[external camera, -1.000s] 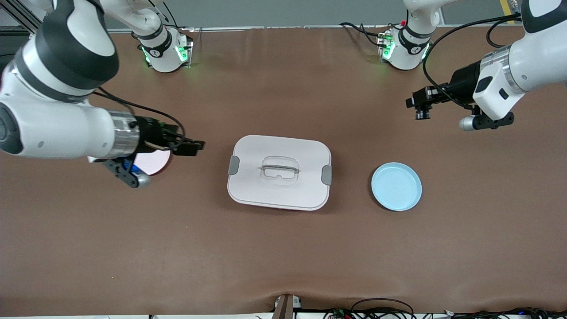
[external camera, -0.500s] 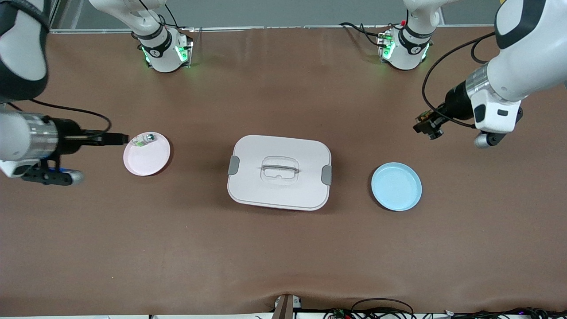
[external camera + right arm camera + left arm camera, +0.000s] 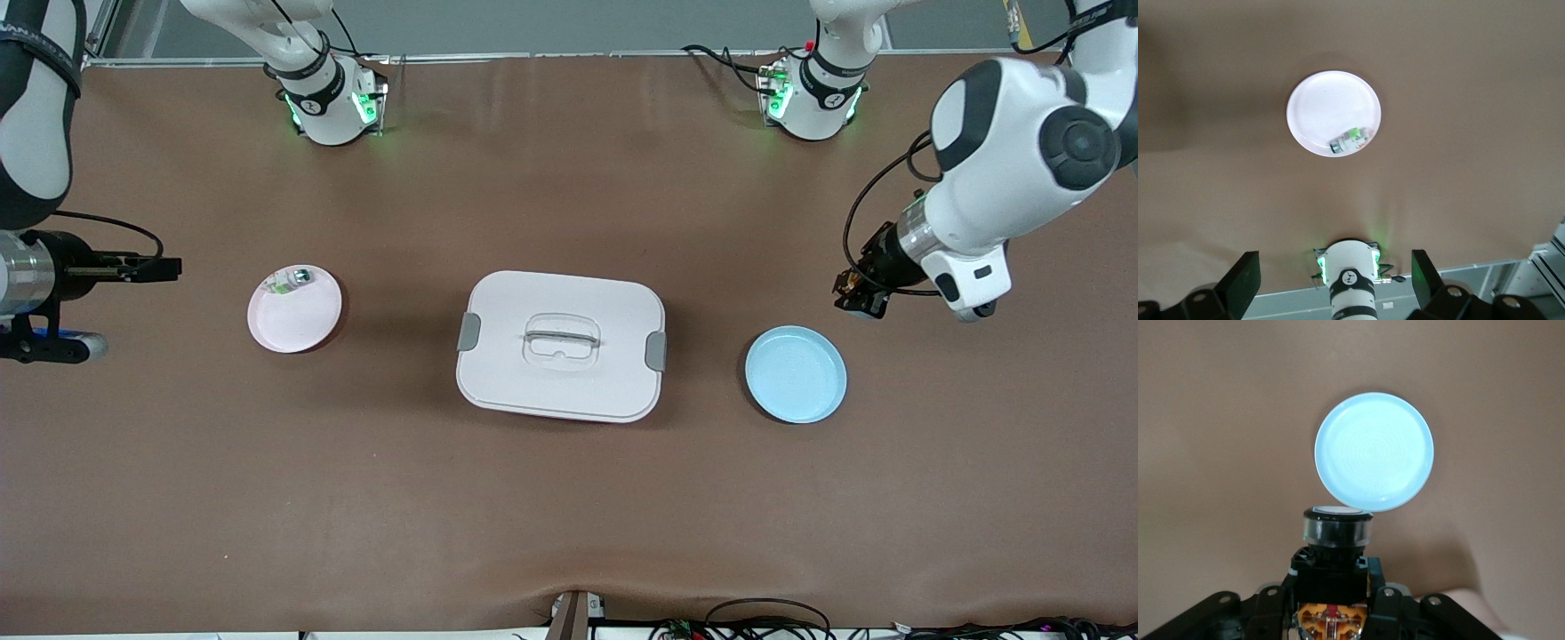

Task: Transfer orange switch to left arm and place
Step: 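Carry the switch with the left gripper over the blue plate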

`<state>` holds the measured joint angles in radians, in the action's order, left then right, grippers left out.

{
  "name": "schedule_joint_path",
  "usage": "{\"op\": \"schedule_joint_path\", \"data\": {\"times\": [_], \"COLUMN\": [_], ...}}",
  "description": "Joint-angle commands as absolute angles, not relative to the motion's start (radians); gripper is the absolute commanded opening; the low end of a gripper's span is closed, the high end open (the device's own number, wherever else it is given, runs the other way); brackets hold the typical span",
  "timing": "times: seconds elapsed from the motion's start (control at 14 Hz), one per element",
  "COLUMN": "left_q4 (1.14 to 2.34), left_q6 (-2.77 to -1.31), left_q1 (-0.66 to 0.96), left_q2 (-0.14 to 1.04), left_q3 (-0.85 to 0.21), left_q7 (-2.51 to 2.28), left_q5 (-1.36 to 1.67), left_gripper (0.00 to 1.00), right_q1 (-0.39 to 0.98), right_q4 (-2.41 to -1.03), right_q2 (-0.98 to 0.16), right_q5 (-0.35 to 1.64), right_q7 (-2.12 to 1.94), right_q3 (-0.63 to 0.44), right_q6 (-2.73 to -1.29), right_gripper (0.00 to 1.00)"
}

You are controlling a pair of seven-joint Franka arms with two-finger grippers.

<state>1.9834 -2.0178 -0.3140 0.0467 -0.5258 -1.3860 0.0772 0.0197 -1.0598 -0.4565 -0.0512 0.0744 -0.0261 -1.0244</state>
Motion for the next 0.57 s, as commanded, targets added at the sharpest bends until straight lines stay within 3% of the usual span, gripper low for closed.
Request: {"op": "schedule_joint_path", "data": {"times": [0.0,0.21,0.5], "left_q4": [2.110,2.216,2.218], "left_q6": [-2.143,-2.287,-2.364], "left_q1": [-0.334,-0.334,-0.333], "left_q2": [0.025,0.034,0.171], "left_q3": [-0.532,-0.531,-0.531], "left_q7": [-1.488,-1.563,-1.722], "left_q5": [0.045,0.020,-0.150], "left_gripper": [0.00,0.00,0.00], "right_q1": [-0.017,-0.034,-0.026], "right_q4": [-1.060,-1.060,-1.060], "right_q2": [-0.448,-0.446,-0.448], "right_q5": [-0.065,-0.063,-0.052], "right_q7": [0.066,0.067,0.072], "right_q3": [-0.017,-0.012,-0.009], "right_q6": [-0.991,-0.979,-0.977], "right_gripper": [1.00,1.00,1.00]}}
